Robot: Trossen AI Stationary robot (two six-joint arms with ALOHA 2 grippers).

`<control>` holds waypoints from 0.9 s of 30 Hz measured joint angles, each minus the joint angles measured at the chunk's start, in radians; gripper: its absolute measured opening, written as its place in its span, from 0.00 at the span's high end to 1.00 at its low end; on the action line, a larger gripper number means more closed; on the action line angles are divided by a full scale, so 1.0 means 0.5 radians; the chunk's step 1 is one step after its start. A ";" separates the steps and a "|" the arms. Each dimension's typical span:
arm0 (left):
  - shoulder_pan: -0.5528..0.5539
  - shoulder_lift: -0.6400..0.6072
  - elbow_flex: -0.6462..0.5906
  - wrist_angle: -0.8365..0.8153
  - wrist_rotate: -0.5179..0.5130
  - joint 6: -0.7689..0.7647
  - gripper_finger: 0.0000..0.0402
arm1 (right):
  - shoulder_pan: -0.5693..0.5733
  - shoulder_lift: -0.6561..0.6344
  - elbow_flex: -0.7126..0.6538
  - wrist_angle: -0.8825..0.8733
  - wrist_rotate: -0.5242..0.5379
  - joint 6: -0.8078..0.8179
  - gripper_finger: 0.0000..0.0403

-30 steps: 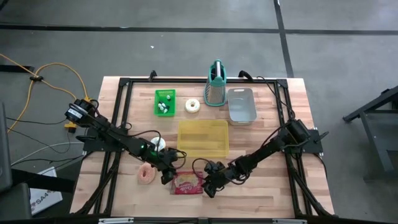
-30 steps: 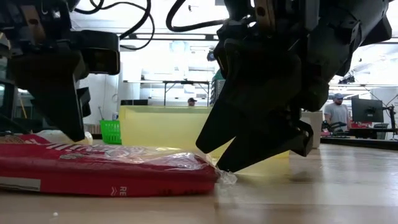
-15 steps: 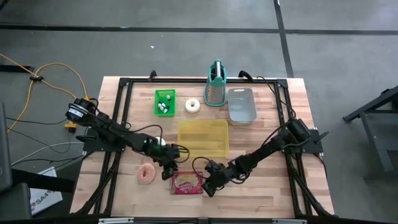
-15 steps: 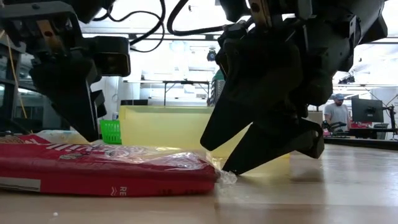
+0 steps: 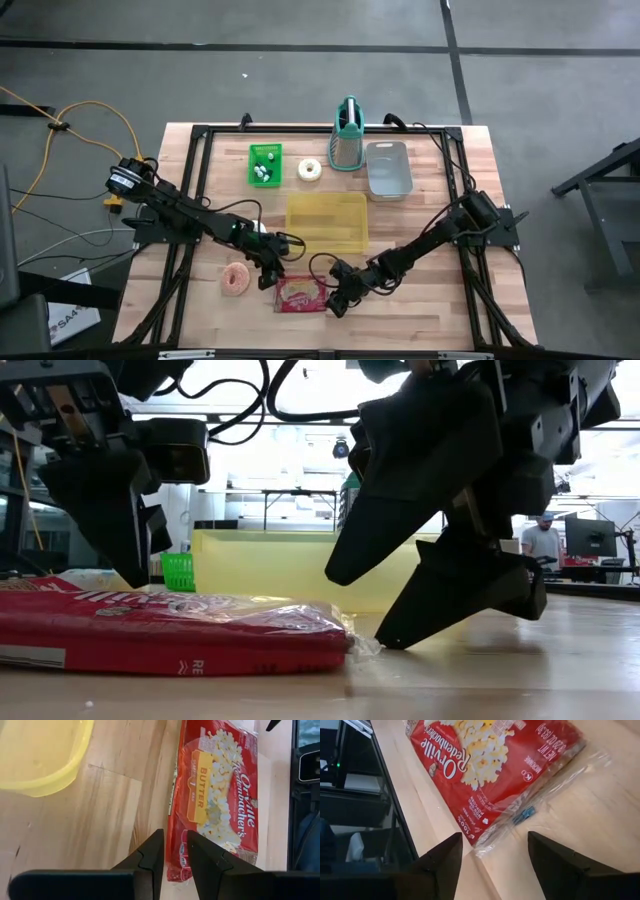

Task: Pick & Place Food Item
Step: Put the red popcorn bag into the yellow bin

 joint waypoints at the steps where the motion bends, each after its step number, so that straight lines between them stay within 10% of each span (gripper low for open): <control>1: -0.001 0.000 0.000 0.000 0.004 0.000 0.80 | 0.000 0.001 0.000 0.001 -0.001 0.010 0.47; 27: -0.212 -0.197 0.010 -0.281 0.034 -0.239 0.80 | 0.003 0.004 -0.002 0.003 0.001 -0.035 0.47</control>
